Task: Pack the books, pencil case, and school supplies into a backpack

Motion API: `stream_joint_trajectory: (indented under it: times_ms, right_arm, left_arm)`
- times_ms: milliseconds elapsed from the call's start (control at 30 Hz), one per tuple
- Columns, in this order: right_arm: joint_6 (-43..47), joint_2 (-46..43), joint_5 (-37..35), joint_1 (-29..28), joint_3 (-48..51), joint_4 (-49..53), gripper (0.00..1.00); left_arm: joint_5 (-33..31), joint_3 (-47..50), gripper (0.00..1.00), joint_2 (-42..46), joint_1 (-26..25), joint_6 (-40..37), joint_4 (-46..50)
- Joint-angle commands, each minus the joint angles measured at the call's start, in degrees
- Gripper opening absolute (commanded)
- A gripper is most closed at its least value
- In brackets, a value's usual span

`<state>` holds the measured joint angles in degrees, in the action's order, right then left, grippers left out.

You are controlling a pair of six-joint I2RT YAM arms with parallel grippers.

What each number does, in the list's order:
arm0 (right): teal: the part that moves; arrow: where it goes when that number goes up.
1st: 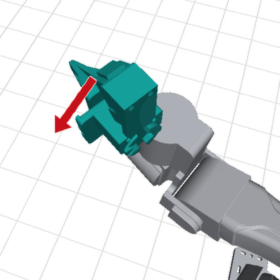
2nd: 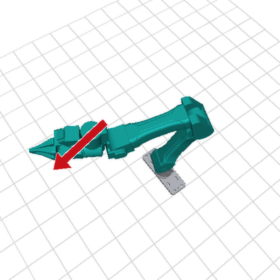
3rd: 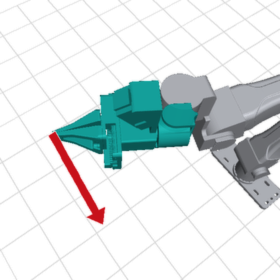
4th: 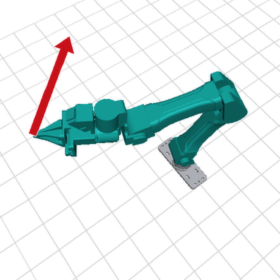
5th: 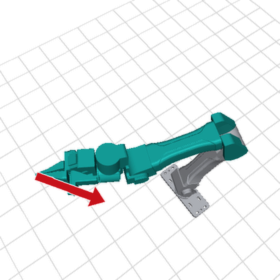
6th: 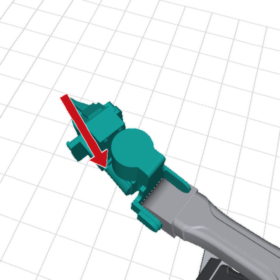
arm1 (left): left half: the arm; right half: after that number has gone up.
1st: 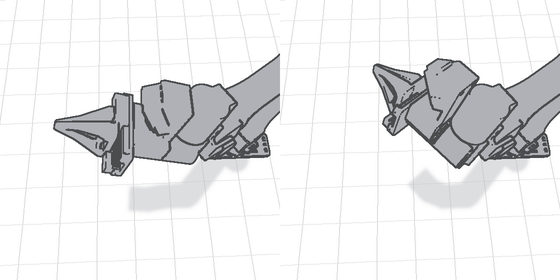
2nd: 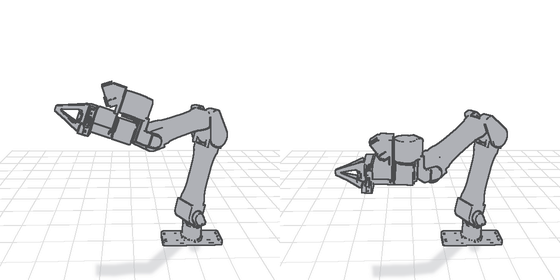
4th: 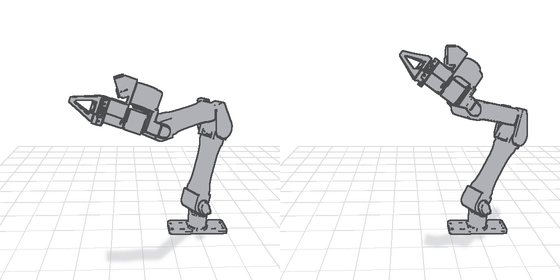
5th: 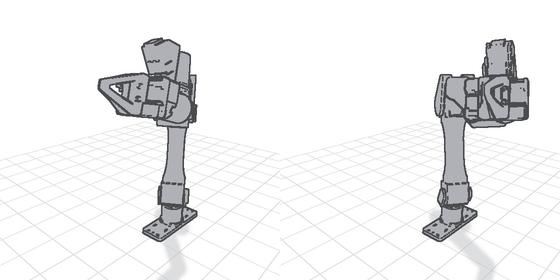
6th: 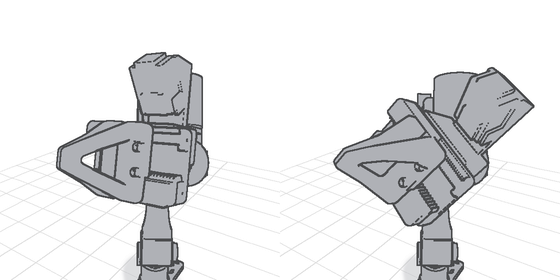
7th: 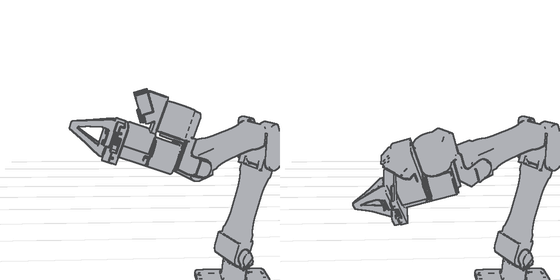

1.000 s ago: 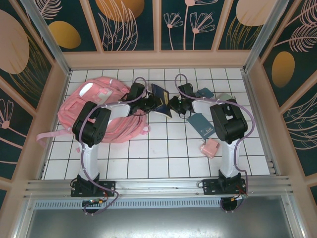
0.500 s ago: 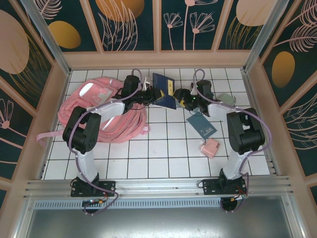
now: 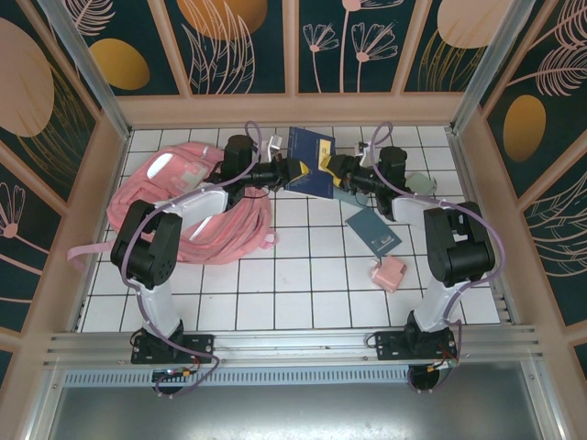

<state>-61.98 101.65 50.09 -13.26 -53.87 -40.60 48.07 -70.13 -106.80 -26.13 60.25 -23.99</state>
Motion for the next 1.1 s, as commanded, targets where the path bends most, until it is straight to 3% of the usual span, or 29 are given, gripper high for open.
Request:
stream_joint_trajectory:
  times_ms: [0, 67, 133, 200, 267, 367, 500, 700, 900, 1067]
  right_arm:
    - [-1.95, -1.12, 3.15, 0.06, 0.91, -5.67, 0.25]
    - [-1.77, -1.37, 3.26, 0.06, 0.86, -5.41, 0.01]
    - [-0.94, -1.92, 2.96, 0.08, 0.86, -4.18, 0.0]
    - [0.8, -2.9, 2.4, 0.0, 0.68, -1.76, 0.0]
    - [2.74, -3.92, 1.88, 0.07, 0.36, 1.16, 0.0]
    - [5.83, -5.42, 0.73, 0.05, 0.1, 5.52, 0.0]
    - [9.04, -7.67, -1.6, -0.06, 0.39, 10.32, 0.0]
    - [11.81, -9.14, -3.09, -1.06, 0.69, 13.75, 0.0]
    - [12.48, -8.8, -3.76, -2.28, 0.75, 14.32, 0.0]
    - [12.09, -7.96, -3.54, -2.85, 0.47, 13.57, 0.0]
  left_arm:
    - [3.4, 0.69, 0.0, 2.92, 0.2, -0.2, -4.22]
    - [3.05, 0.46, 0.0, 3.22, 0.22, -1.67, -2.21]
    - [2.34, -0.02, 0.01, 3.68, 0.29, -3.76, 0.72]
    - [-0.03, -1.59, 0.24, 4.31, 0.38, -8.38, 7.48]
    - [-4.81, -3.52, 0.39, 5.29, 0.58, -13.97, 15.69]
    - [-16.04, -5.85, 0.46, 7.07, 0.55, -21.29, 27.49]
    - [-31.12, -6.52, 0.48, 10.36, 0.6, -27.66, 38.46]
    - [-48.69, -4.55, 0.49, 13.45, 0.58, -36.99, 51.33]
    - [-59.74, -0.02, 0.5, 14.43, 0.21, -44.41, 59.57]
    - [-62.3, 2.69, 0.49, 14.05, -0.58, -46.9, 60.8]
